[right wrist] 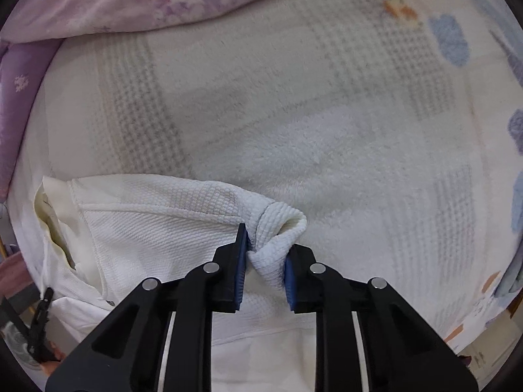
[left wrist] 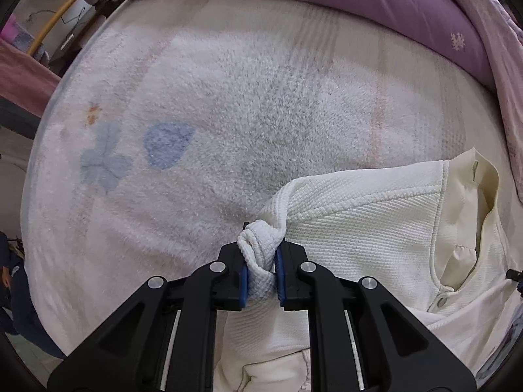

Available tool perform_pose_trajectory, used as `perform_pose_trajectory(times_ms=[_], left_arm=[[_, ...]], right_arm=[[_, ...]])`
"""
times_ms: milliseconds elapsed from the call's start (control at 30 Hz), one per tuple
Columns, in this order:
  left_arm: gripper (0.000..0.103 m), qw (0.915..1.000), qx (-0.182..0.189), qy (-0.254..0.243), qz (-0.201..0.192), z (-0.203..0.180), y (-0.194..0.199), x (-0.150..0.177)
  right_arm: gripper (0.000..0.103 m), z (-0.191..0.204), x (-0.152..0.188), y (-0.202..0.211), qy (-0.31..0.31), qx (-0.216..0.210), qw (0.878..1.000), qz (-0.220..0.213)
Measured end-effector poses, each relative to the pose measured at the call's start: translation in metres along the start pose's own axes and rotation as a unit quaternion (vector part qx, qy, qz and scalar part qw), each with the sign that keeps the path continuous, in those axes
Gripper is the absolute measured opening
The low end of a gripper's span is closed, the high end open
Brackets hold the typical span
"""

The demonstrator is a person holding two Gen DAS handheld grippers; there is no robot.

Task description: Fold large clothes

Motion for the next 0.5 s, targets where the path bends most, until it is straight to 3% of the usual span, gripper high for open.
perform_pose_trajectory(times_ms=[300,500], left_arm=[[0.012,0.9987,-0.018,-0.024,-0.040,-0.002,0.042,0.015],[0.012,0.9982,-0.010,-0.017,-0.056,0.014,0.071,0.030]], right_arm=[[0.016,0.010,0.012,0.048,0.005,-0.019,0.999,-0.034],[0.016,-0.001,0.021,0.096,0.023,-0.036,0.997,-0.061]])
Point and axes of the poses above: each gripper's, at about its wrist camera, not at the fingertips, and y roughly against the way its jaws point, z to its left, x to its underside, the point moved 5 cm from there along -y, roughly the way its jaws point, and after that the axes turned 9 degrees about -x, right-handed, at the moved point
